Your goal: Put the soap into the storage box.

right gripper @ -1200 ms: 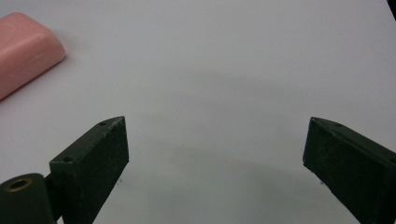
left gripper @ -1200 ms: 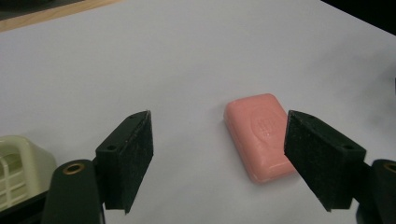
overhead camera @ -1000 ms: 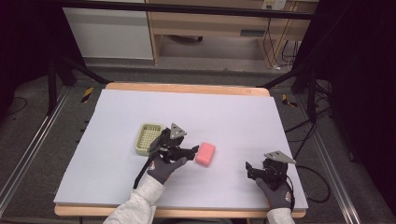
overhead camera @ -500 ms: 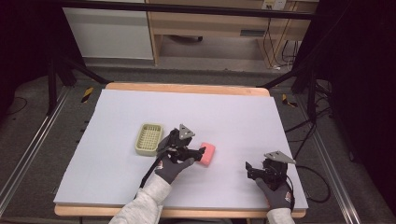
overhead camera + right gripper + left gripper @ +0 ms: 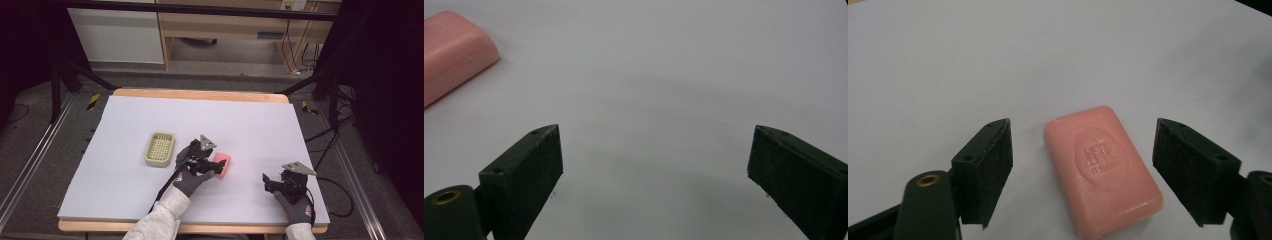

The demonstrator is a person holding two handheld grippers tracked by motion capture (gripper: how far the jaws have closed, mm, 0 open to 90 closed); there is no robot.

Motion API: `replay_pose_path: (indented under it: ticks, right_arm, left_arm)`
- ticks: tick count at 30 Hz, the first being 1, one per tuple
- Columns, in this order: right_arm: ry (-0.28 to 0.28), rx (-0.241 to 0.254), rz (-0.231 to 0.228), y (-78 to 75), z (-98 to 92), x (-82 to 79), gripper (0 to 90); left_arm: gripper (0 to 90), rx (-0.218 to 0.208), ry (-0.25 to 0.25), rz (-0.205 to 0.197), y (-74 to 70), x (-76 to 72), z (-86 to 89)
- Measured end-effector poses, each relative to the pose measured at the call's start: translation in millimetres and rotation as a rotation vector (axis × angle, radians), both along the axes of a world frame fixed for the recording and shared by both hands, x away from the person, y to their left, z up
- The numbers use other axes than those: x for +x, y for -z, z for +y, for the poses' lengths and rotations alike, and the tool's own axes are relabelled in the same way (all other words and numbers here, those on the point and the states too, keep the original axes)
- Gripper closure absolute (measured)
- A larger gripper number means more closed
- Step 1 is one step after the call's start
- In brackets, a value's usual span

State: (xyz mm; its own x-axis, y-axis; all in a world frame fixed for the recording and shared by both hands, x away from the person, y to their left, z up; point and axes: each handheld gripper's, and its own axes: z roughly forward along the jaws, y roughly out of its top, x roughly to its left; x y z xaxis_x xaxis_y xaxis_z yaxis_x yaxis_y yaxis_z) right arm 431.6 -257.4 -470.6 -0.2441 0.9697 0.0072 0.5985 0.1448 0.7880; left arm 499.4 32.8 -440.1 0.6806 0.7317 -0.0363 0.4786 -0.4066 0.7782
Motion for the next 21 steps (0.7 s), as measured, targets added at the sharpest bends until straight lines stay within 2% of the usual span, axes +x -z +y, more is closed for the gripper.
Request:
replay_pose_path:
  ticks: [11, 21]
  right_arm:
    - [-0.002, 0.003, 0.002, 0.1, 0.2, 0.1, 7.9]
    - [-0.006, 0.0, 0.008, 0.5, 0.7, 0.5, 8.5]
  left_arm:
    - [23.0, 0.024, 0.009, 0.012, 7.9, 2.0, -13.4]
    - [22.4, 0.058, 0.014, 0.033, 14.9, 5.5, -17.7]
